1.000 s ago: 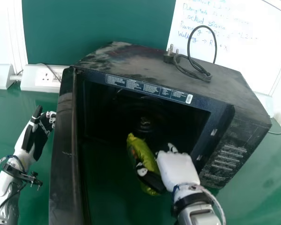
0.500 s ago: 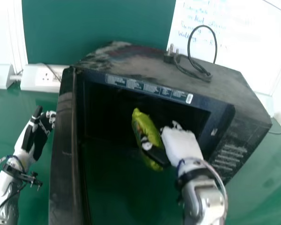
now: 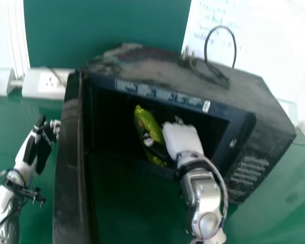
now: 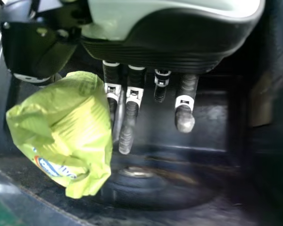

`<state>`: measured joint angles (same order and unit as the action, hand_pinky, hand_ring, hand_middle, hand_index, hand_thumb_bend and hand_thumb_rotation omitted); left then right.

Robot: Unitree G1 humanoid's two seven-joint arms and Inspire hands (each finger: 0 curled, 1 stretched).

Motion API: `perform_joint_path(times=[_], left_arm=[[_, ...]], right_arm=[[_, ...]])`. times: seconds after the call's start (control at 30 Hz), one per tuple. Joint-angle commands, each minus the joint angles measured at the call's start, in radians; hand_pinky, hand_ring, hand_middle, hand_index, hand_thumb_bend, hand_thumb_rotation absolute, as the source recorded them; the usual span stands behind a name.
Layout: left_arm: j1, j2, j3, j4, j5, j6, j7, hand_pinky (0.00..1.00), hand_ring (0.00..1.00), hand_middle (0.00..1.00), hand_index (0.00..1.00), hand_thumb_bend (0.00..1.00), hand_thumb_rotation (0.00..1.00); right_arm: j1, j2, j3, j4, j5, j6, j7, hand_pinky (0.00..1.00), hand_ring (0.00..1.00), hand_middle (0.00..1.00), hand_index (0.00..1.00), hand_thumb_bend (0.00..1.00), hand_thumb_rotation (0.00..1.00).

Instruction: Put biscuit inside oven

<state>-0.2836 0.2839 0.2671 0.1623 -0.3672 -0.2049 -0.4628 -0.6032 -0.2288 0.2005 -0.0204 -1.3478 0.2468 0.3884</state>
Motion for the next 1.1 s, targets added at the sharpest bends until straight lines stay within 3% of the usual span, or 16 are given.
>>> perform_joint_path(times=[0.0,0.77,1.07], left_arm=[[0.012,0.002,0.001,-0.003,0.003,-0.007,0.0,0.26,0.35,0.41,0.49,0.51,0.06],[0.002,-0.009,-0.002,0.018,-0.016,0.001,-0.015,0.25,0.35,0.41,0.49,0.51,0.06],[0.003,-0.008,0.0,0.019,-0.016,0.004,-0.016,0.26,0.35,0.41,0.49,0.51,0.06]], right_arm=[[-0.051,-0.014,0.016,0.074,0.035,-0.004,-0.074,0.09,0.15,0.47,0.49,0.53,0.0],[-0.406,-0.021,0.198,0.871,0.267,-0.061,-0.661,0.11,0.18,0.47,0.48,0.53,0.0],[-0.473,-0.042,0.237,1.042,0.365,-0.114,-0.751,0.14,0.21,0.47,0.48,0.53,0.0]])
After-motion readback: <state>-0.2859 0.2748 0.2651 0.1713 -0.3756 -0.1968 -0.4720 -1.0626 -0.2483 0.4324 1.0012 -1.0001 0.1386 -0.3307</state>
